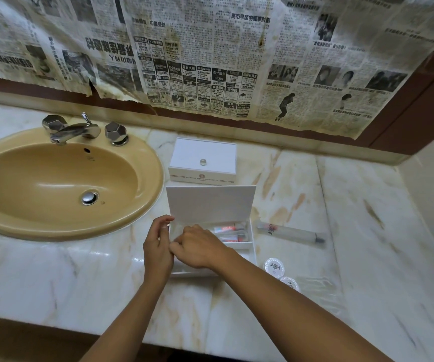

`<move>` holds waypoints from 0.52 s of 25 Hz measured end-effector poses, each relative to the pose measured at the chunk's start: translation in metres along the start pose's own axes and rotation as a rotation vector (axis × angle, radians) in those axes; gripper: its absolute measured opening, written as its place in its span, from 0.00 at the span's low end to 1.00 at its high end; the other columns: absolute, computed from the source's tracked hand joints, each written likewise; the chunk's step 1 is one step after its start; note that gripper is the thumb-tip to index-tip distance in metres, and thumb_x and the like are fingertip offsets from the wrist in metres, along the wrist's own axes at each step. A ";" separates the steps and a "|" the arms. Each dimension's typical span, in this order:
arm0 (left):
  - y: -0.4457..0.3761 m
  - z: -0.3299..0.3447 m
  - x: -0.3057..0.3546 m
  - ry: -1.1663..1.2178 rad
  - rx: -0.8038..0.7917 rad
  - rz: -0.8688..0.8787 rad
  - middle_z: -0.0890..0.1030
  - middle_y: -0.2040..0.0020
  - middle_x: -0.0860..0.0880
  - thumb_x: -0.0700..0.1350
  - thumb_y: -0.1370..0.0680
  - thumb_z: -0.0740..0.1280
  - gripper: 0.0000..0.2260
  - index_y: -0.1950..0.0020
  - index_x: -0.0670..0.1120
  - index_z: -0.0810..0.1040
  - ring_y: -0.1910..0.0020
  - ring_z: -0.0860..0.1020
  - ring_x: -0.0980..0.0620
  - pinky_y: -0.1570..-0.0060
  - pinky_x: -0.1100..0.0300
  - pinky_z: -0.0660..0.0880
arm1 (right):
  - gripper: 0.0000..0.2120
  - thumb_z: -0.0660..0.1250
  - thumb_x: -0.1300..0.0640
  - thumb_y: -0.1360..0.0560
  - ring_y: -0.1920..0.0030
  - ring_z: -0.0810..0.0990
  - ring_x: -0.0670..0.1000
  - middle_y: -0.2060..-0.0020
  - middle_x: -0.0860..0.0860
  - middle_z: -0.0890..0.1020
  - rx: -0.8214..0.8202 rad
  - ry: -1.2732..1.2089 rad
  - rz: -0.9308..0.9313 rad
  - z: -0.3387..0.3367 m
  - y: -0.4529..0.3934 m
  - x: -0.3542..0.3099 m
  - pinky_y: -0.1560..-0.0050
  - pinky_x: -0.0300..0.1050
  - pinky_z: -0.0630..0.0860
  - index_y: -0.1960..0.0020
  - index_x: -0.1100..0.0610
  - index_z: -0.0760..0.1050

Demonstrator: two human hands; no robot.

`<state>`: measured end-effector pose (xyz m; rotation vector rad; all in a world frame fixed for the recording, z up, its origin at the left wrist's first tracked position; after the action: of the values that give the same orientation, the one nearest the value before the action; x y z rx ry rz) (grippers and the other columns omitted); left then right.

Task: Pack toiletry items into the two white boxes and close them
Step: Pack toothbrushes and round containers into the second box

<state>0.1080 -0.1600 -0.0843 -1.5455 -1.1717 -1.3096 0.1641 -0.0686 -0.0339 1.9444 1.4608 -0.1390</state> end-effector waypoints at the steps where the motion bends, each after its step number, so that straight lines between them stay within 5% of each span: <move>1: 0.000 0.000 0.001 -0.010 0.001 -0.006 0.80 0.51 0.61 0.38 0.17 0.56 0.15 0.49 0.56 0.77 0.48 0.77 0.60 0.50 0.74 0.69 | 0.17 0.54 0.51 0.23 0.55 0.72 0.57 0.63 0.55 0.73 0.012 0.002 0.010 -0.003 0.002 -0.001 0.58 0.47 0.66 0.67 0.57 0.70; 6: 0.001 0.001 0.003 -0.039 0.000 -0.050 0.80 0.48 0.59 0.38 0.17 0.56 0.15 0.49 0.54 0.78 0.47 0.76 0.63 0.50 0.76 0.67 | 0.15 0.57 0.52 0.22 0.56 0.75 0.56 0.55 0.57 0.78 0.265 0.085 -0.013 -0.026 0.013 0.004 0.57 0.47 0.72 0.50 0.60 0.78; 13: 0.000 0.001 0.001 -0.053 0.006 -0.069 0.80 0.49 0.59 0.39 0.18 0.56 0.13 0.48 0.54 0.78 0.48 0.76 0.62 0.49 0.68 0.69 | 0.23 0.54 0.46 0.19 0.60 0.77 0.55 0.62 0.56 0.77 0.239 -0.010 0.053 -0.011 0.018 0.038 0.57 0.47 0.74 0.59 0.61 0.77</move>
<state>0.1087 -0.1589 -0.0839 -1.5569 -1.2710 -1.3157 0.1903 -0.0338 -0.0353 2.1671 1.4388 -0.3112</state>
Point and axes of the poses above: each hand's wrist, its own y-axis away from the middle knuckle, its own z-axis out of the palm, x = y × z, the point moved 5 cm from there along -y, towards the middle knuckle
